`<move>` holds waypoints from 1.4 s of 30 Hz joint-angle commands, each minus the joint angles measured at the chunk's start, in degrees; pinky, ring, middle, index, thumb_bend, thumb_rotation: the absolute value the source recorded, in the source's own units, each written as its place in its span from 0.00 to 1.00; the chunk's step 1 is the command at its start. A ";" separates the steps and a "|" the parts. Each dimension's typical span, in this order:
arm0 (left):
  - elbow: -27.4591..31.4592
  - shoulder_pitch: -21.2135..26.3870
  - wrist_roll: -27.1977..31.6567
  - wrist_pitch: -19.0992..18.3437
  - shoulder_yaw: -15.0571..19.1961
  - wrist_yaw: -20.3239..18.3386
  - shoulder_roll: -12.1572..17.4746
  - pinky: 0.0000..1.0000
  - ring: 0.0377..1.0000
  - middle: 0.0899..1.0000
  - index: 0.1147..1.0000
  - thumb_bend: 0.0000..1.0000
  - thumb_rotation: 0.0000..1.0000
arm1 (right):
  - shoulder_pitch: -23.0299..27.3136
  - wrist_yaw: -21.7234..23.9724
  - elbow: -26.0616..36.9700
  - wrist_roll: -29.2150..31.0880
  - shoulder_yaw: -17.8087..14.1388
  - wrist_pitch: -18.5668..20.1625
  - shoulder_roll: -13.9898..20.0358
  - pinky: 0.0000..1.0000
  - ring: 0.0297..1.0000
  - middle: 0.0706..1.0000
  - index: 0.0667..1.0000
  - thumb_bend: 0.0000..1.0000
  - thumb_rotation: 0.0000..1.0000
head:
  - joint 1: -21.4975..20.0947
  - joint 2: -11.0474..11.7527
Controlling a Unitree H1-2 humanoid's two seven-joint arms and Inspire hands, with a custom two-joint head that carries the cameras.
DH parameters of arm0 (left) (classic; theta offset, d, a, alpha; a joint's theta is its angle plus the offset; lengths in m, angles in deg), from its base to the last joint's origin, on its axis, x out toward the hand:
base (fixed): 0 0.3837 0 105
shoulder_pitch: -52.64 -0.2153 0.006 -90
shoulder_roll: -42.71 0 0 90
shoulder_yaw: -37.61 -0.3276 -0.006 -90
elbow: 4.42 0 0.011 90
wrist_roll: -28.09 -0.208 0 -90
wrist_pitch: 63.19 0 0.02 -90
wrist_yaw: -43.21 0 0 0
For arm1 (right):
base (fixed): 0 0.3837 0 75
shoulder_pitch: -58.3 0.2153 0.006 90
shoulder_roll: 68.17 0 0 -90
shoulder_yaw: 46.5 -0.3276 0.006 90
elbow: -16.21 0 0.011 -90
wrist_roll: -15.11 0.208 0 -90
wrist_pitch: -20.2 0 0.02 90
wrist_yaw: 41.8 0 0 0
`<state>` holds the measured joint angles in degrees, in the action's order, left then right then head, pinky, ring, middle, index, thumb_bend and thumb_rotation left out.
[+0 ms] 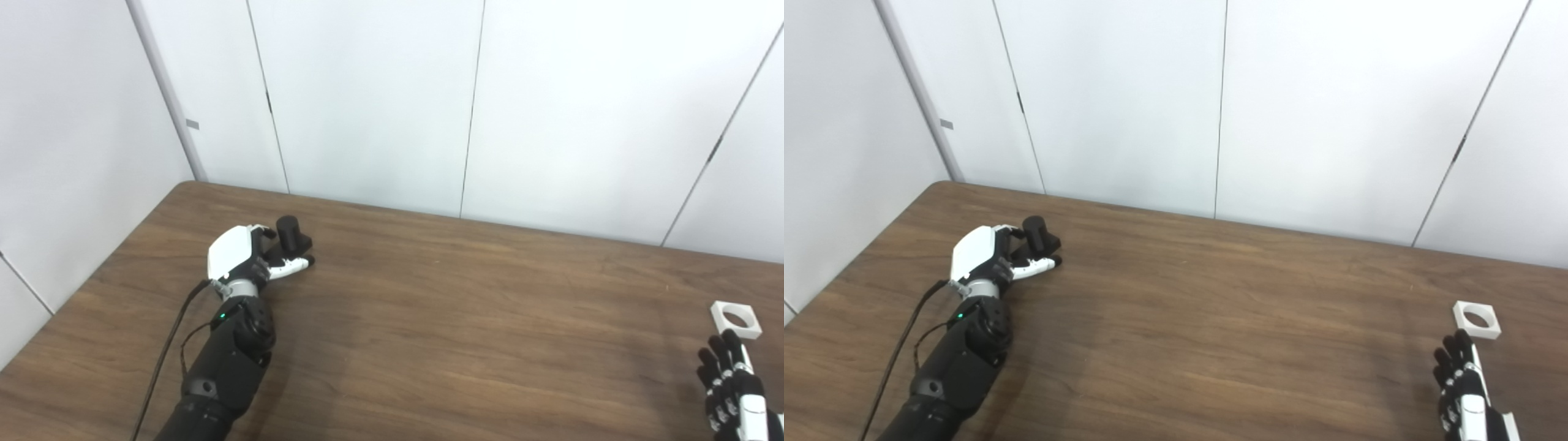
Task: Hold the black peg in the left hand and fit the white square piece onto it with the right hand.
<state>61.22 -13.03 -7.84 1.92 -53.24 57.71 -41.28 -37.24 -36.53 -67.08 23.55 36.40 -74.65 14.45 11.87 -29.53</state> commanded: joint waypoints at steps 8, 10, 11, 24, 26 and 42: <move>0.85 2.52 -0.28 -1.02 -0.44 1.01 2.02 1.00 0.96 0.87 0.68 0.86 0.41 | -1.61 0.31 -2.23 1.11 0.41 -1.17 -1.23 1.00 0.99 0.99 1.00 0.38 1.00 | 0.20 -0.18; 1.02 2.36 -0.22 -0.76 -0.42 1.28 2.02 1.00 0.95 0.87 0.67 0.86 0.39 | -1.53 0.25 -2.33 1.03 0.42 -1.18 -1.26 1.00 0.99 0.99 1.00 0.39 1.00 | 0.23 -0.25; 1.05 2.31 -0.26 -0.76 -0.48 1.31 2.06 1.00 0.95 0.87 0.67 0.86 0.39 | -1.52 0.21 -2.38 0.94 0.43 -1.22 -1.27 1.00 0.99 0.99 1.00 0.39 1.00 | 0.23 -0.25; 1.02 2.03 -0.03 -0.55 -1.11 0.57 2.58 1.00 0.94 0.86 0.63 0.84 0.32 | -1.61 -0.08 -2.30 1.23 0.29 -0.96 -1.37 1.00 0.98 0.99 1.00 0.39 1.00 | -0.04 -0.61; 0.89 1.90 0.34 0.29 -0.89 1.31 2.40 1.00 0.92 0.84 0.59 0.83 0.28 | -1.70 -0.05 -2.22 1.31 0.27 -0.97 -1.32 1.00 0.98 0.99 0.99 0.39 1.00 | -0.11 -0.71; -0.87 1.44 2.95 4.48 -0.37 3.75 2.42 1.00 0.84 0.73 0.42 0.52 0.05 | -1.78 0.12 -2.02 1.56 0.27 -0.97 -1.12 1.00 0.98 0.99 0.99 0.42 1.00 | -0.28 -1.15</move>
<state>60.09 -12.77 -4.39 5.35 -53.63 60.36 -40.56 -37.21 -36.42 -67.14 24.71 36.27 -74.65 14.48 11.51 -30.67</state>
